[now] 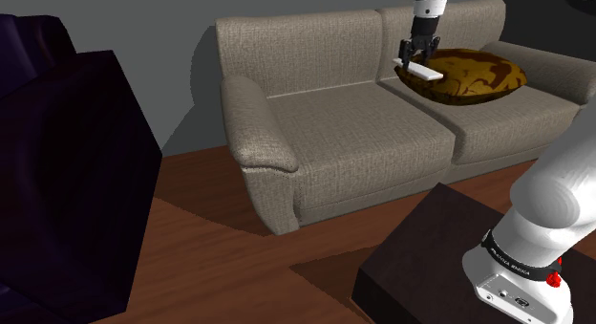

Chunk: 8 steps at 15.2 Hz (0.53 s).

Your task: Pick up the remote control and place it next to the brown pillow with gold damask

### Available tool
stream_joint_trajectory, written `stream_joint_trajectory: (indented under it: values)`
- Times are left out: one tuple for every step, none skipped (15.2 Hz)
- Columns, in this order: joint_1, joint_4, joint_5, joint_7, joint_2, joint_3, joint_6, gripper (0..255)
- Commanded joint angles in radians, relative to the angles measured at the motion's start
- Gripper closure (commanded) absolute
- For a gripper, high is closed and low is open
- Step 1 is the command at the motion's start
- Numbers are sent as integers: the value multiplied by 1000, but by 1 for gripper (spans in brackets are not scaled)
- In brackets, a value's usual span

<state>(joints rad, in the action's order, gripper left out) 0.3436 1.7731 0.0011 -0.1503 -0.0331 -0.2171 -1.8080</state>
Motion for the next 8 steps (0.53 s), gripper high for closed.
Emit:
stream_joint_trajectory:
  values:
    - [0,24,0,0,-1,0,-26,255]
    - [0,37,0,0,-2,0,-39,255]
    - [0,49,1,-1,-3,0,-52,255]
    - [0,60,1,-1,-4,0,-65,255]
    - [0,72,1,-1,-6,0,-78,255]
    - [0,83,2,-1,-8,0,-92,255]
    - [0,94,2,-1,-10,0,-105,255]
    - [0,105,3,-2,-12,0,-118,255]
